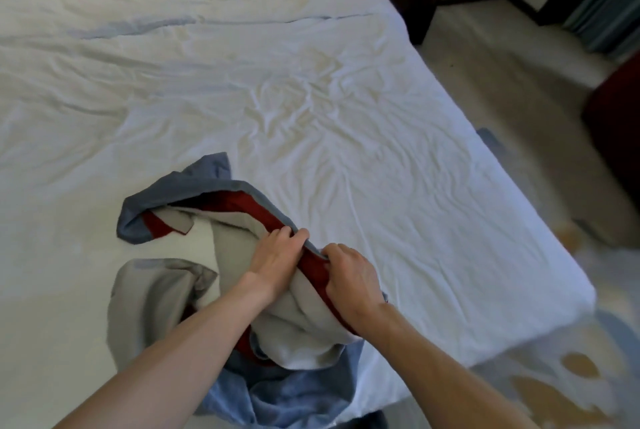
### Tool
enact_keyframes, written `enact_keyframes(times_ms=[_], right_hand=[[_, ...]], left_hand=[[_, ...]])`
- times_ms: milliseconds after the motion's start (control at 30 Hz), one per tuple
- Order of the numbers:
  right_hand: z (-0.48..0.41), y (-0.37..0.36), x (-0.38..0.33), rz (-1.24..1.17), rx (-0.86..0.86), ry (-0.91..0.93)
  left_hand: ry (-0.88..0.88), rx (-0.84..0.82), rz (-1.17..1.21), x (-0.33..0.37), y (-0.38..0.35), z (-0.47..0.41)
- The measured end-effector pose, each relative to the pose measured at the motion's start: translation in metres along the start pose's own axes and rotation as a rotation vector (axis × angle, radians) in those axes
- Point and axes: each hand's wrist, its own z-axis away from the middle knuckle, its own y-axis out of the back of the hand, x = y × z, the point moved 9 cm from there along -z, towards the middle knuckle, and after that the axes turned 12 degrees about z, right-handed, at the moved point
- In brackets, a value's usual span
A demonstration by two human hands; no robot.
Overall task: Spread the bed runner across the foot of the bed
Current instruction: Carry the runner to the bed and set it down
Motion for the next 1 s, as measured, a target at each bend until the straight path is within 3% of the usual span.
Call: enact_keyframes(times_ms=[233,700,833,1000], right_hand=[[0.038,0.032,0.079,-0.059,0.076,-0.099],[0.091,0.072,0.247,-0.132,0.062,-0.27],[0.094,0.068,0.297,-0.137,0.028,-0.331],[0.076,0.057,0.328,-0.173,-0.009,-0.328]], left_hand=[[-0.056,0.057,0.057,0.092,-0.013,-0.015],[-0.056,-0.05,0.073,0.256,-0.09,-0.076],[-0.03,-0.098,0.046,0.278,-0.13,-0.092],[-0.056,-0.217,-0.164,0.274,-0.172,-0.099]])
